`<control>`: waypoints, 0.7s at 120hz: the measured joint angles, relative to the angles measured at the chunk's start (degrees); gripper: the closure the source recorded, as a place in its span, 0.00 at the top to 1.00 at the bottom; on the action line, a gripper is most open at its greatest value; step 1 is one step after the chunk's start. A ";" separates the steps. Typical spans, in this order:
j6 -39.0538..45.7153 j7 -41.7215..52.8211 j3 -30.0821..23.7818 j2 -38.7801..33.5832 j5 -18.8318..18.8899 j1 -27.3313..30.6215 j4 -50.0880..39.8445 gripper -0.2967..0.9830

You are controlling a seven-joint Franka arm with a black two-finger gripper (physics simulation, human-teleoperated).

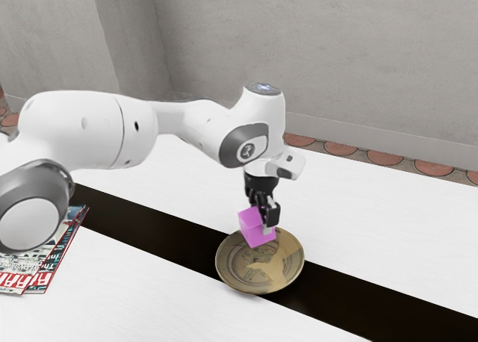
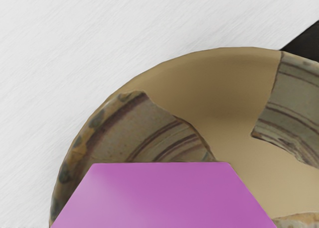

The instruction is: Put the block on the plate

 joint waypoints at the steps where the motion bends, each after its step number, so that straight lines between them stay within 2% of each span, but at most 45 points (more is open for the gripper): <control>1: 0.00 -0.11 0.00 -0.06 0.05 -0.09 -0.06 0.52; 36: 0.01 -4.16 -0.03 -1.58 1.19 -2.80 -2.50 0.52; 84: 0.53 -8.61 -0.18 -1.85 1.26 -3.69 -4.88 0.52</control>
